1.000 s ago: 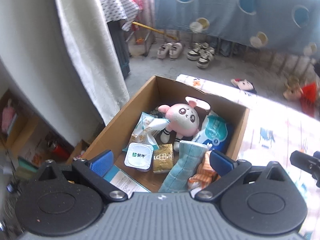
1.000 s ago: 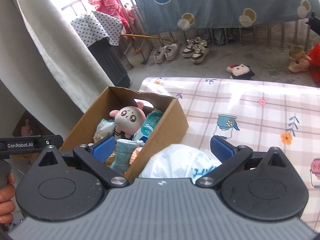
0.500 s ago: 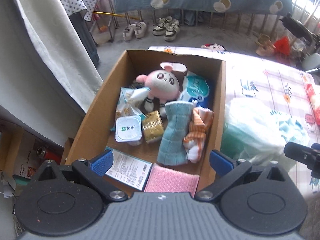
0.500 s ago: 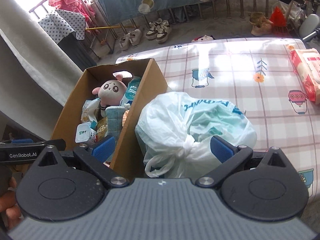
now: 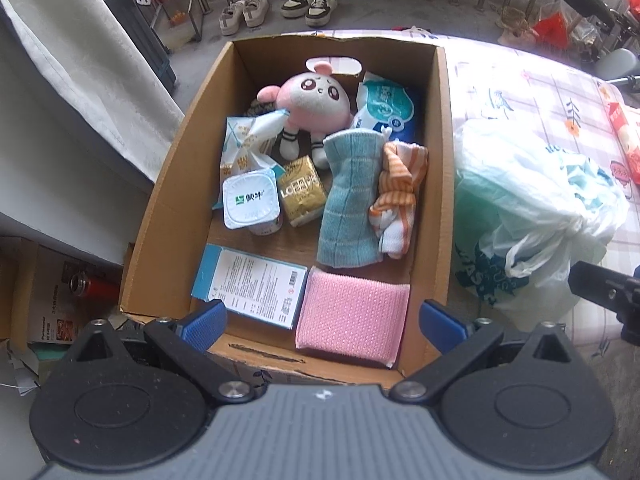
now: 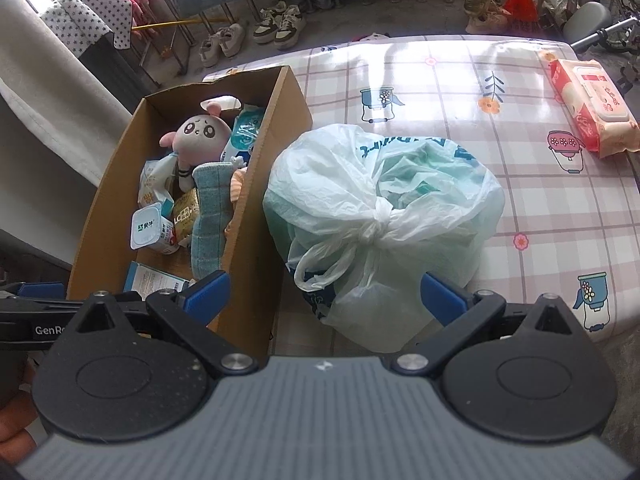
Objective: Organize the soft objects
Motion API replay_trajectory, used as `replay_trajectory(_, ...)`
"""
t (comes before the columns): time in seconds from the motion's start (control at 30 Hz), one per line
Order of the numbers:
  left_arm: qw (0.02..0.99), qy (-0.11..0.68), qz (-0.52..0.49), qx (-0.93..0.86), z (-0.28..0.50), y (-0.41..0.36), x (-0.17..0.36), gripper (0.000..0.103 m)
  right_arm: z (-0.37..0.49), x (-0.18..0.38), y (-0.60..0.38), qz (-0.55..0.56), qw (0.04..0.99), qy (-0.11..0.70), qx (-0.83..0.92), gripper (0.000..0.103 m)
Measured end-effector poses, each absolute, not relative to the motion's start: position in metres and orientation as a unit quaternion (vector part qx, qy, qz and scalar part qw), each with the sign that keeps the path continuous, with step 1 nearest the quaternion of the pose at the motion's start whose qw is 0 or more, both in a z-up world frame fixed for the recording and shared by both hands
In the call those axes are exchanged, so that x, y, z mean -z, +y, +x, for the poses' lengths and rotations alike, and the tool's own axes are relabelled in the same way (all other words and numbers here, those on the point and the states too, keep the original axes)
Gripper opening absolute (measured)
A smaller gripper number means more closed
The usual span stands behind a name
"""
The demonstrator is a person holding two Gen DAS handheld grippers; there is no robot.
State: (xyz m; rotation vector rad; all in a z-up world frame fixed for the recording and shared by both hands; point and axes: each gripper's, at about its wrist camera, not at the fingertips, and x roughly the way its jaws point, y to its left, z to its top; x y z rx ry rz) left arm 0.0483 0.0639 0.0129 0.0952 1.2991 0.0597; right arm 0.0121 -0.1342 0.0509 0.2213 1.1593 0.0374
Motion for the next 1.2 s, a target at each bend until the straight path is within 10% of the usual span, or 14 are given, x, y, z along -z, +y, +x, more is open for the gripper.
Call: replay_trajectory(1.2,0.787,0.613,0.066,0.011,0.058,0.059,-0.015,0.103,0.002,-0.058,-0.13,0.085,0.827,0.555,0.024,0.102)
